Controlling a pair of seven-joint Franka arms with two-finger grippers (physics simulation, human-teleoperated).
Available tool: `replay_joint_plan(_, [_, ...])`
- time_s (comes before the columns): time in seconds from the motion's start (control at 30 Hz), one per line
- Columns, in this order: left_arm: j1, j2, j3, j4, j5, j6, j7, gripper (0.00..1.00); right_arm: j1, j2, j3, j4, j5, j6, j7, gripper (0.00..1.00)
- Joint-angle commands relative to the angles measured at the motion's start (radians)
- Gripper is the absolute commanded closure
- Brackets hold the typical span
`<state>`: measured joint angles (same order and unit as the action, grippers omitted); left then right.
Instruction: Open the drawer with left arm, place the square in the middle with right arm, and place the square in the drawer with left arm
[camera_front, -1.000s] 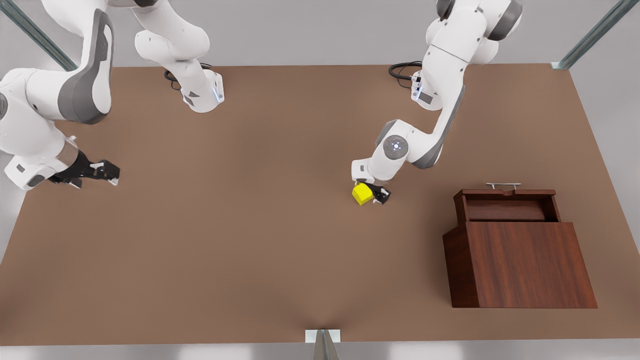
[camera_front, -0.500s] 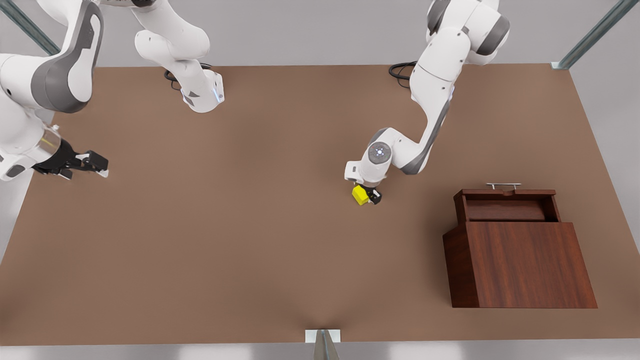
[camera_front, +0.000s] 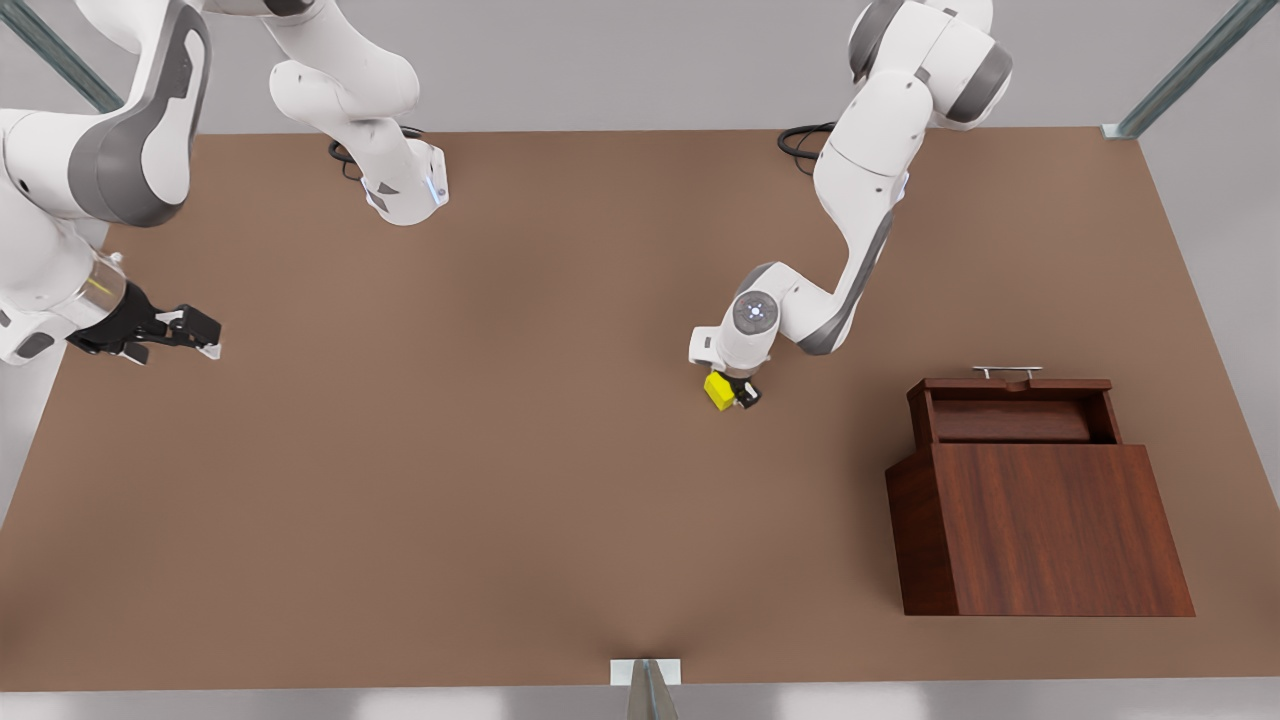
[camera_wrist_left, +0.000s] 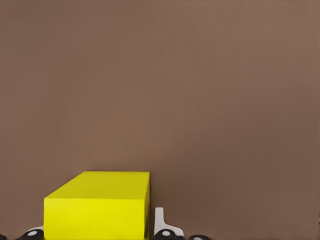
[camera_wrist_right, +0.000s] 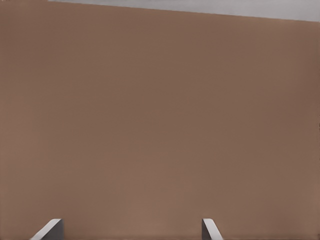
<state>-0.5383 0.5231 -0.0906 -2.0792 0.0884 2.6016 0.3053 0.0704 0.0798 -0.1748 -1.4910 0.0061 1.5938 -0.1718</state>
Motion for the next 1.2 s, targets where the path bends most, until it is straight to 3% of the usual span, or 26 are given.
replay_joint_plan(0.0, [0.0, 0.0, 0.0, -0.001, 0.001, 0.0, 0.0, 0.28, 0.006, 0.0, -0.002, 0.0, 0.0, 0.0, -0.002, 0.0])
replay_joint_plan(0.33, [0.001, -0.034, 0.006, 0.007, 0.001, -0.029, -0.002, 0.32, 0.0, 0.006, -0.002, 0.002, 0.0, 0.006, -0.002, 0.0])
replay_joint_plan(0.53, [0.006, -0.233, 0.046, 0.033, -0.002, -0.281, 0.002, 0.31, 0.0, 0.008, -0.002, 0.0, -0.002, 0.006, -0.002, 0.0])
replay_joint_plan(0.67, [0.008, -0.328, 0.121, 0.034, -0.013, -0.37, 0.024, 0.31, -0.001, 0.008, -0.003, 0.0, -0.003, 0.006, -0.002, 0.0])
replay_joint_plan(0.9, [0.008, -0.439, 0.344, 0.039, -0.065, -0.495, 0.324, 0.31, -0.014, 0.009, -0.002, 0.0, -0.003, 0.006, 0.0, 0.0])
replay_joint_plan(1.17, [0.012, -0.414, 0.589, 0.053, -0.134, -0.491, 0.735, 0.31, -0.015, 0.017, -0.002, 0.002, 0.003, 0.014, 0.0, 0.0])
